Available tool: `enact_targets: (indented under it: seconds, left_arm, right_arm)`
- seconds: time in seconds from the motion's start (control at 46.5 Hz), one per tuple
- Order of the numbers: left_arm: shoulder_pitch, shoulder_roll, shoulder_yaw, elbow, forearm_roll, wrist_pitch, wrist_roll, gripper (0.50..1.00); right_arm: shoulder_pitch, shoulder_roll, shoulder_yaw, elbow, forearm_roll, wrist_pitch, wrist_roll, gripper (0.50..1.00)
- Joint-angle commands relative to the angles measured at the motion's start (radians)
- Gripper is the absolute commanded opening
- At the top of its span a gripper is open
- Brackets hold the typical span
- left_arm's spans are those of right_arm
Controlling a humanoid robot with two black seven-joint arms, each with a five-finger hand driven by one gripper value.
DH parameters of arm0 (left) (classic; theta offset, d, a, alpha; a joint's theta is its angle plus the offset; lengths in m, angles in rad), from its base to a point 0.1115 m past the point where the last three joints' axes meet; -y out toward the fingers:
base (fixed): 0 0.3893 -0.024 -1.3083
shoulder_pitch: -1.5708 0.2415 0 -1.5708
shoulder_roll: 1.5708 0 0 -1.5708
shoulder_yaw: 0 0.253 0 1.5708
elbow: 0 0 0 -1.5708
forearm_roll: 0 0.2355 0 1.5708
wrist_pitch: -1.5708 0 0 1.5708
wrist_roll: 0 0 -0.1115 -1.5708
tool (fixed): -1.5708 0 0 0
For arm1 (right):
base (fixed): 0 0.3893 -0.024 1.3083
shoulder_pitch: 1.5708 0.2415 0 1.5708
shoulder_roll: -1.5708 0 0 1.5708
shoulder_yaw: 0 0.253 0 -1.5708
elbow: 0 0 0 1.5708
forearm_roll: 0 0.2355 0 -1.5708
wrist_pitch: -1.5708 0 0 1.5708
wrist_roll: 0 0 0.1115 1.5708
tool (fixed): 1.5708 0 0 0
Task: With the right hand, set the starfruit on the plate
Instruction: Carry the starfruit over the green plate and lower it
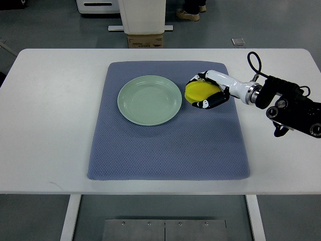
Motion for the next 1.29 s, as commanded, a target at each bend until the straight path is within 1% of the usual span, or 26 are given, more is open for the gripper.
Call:
enact_targets:
  seconds: [0.0,0.172,0.366,0.624,0.86,1.269]
  left_arm:
    - [0.000,0.000,0.000,0.000,0.000,0.000,0.000,1.000]
    - [0.000,0.000,0.000,0.000,0.000,0.000,0.000,1.000]
    - [0.000,0.000,0.000,0.000,0.000,0.000,0.000,1.000]
    - [0.000,0.000,0.001,0.000,0.000,0.000,0.000,1.000]
    - [0.000,0.000,0.000,0.000,0.000,0.000,0.000,1.000]
    - [0.000,0.000,0.000,0.000,0.000,0.000,0.000,1.000]
  right_arm:
    - [0.034,0.037,-0.001,-0.026,0.027,0.000,-0.003,0.500]
    - [0.082,0.121,-0.004,-0.112,0.067,0.000,-0.008,0.500]
    - [0.108,0.244,-0.009,-0.206,0.089,0.000,-0.010,0.500]
    - [0.105,0.387,-0.010,-0.276,0.090,0.000,-0.019,0.500]
    - [0.072,0.390,-0.010,-0.304,0.090,0.000,-0.019,0.500]
    - [-0.003,0.390,-0.009,-0.308,0.110,-0.003,-0.019,0.500]
